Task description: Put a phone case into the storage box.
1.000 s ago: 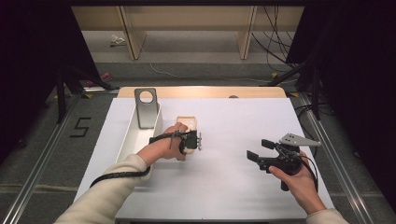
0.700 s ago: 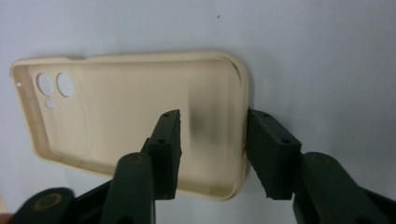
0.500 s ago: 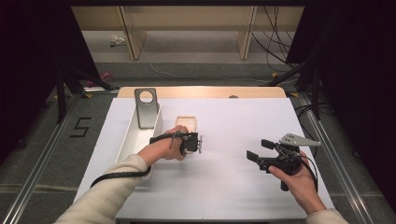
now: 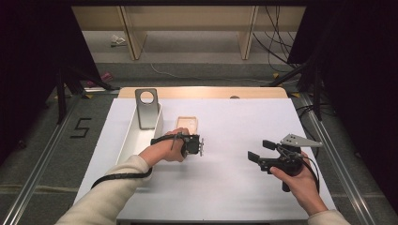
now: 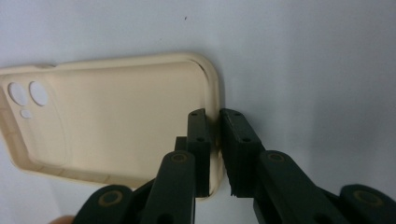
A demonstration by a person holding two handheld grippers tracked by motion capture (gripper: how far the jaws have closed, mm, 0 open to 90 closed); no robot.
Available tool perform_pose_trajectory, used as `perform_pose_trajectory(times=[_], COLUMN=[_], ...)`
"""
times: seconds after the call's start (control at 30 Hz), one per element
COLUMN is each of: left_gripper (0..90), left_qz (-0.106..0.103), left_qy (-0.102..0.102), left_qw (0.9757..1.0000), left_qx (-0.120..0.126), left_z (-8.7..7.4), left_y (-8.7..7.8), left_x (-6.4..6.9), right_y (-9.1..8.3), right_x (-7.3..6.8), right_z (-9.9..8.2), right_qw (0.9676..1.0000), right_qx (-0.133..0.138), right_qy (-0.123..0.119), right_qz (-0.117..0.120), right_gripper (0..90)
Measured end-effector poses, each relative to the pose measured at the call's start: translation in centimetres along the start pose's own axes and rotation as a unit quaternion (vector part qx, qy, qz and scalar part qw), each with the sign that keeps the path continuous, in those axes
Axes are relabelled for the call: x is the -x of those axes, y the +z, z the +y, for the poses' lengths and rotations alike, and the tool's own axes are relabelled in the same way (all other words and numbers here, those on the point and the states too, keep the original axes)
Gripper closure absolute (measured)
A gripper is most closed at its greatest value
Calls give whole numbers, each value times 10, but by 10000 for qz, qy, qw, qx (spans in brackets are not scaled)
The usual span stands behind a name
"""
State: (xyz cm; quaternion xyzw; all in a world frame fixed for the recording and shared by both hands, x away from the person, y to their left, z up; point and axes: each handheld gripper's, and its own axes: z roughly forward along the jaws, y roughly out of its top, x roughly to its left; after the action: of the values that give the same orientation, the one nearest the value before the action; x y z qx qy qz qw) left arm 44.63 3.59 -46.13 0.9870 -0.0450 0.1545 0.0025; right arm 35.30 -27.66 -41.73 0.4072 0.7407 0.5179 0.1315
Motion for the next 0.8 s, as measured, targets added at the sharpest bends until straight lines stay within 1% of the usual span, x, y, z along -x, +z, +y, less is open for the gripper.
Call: perform_pose_trajectory(times=[0.13, 0.17, 0.27, 0.4, 0.67, 0.7, 0.8], left_gripper=[816, 819, 832, 838, 852, 855, 867], left_qz=[-7, 4, -19, 14, -2, 9, 65], left_qy=[-19, 5, -14, 46, 114, 87, 136], left_qw=[10000, 10000, 10000, 10000, 9999, 9999, 9999], left_qx=[-25, -22, 11, 15, 33, 77, 66], left_z=[1, 1, 0, 0, 0, -1, 0], left_y=[0, 0, 0, 0, -1, 0, -4], left_x=[1, 0, 1, 2, 2, 3, 5], right_y=[0, 0, 0, 0, 0, 0, 0], right_x=[0, 0, 0, 0, 0, 0, 1], right_z=[0, 0, 0, 0, 0, 0, 0], right_qw=[10000, 10000, 10000, 10000, 10000, 10000, 10000], right_qx=[6, 3, 4, 3, 7, 6, 16], right_qy=[3, 5, -1, 5, 5, 4, 4], right_qz=[1, 2, 2, 7, 3, 3, -3], right_gripper=[164, 164, 164, 164, 164, 164, 164])
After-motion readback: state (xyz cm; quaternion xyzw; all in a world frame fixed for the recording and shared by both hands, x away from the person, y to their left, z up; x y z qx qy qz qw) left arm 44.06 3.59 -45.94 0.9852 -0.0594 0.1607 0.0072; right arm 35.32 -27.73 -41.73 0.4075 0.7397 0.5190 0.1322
